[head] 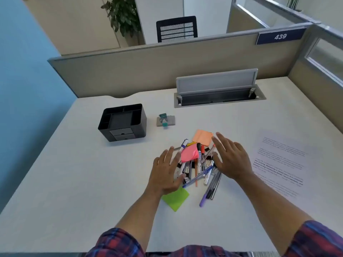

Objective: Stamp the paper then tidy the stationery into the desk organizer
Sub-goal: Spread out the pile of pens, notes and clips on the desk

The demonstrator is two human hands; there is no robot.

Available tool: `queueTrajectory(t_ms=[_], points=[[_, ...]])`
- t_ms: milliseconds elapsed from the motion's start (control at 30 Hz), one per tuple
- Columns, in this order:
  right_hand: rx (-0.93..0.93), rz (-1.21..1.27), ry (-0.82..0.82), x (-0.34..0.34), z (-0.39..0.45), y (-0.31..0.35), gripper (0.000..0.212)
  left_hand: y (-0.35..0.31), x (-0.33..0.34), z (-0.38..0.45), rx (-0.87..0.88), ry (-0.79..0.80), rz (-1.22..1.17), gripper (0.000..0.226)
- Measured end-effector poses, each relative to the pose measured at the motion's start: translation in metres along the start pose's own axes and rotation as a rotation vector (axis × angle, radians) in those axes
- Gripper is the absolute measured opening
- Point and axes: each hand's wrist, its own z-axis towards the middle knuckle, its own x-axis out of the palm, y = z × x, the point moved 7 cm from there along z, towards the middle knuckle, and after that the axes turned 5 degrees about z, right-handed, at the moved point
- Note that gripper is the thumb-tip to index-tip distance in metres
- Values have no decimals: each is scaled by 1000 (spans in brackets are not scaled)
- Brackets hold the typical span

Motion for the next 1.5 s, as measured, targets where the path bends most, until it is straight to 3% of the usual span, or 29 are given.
queueTrajectory(t_ms=[200, 333, 467, 600, 867, 1267, 1500], points=[[-83, 32, 119, 24, -10, 19, 55, -19, 16, -1, 63, 57, -36, 96], [-88, 49, 215, 31, -13, 27, 66, -24, 28, -5, 84, 130, -95, 101], [-82, 85, 214, 31, -14, 31, 70, -21, 36, -9, 69, 189, -44, 103], [-111, 110, 288, 37, -12, 37, 73, -13, 34, -17, 50, 156, -19, 102], [-117, 149, 448, 65, -15, 57, 79, 7, 32, -38, 89, 71, -10, 78], [-258, 90, 465, 87, -22, 96, 78, 51, 29, -57, 73, 39, 73, 63], [-385, 111, 467, 93, -23, 127, 71, 64, 11, -58, 84, -95, 113, 47]])
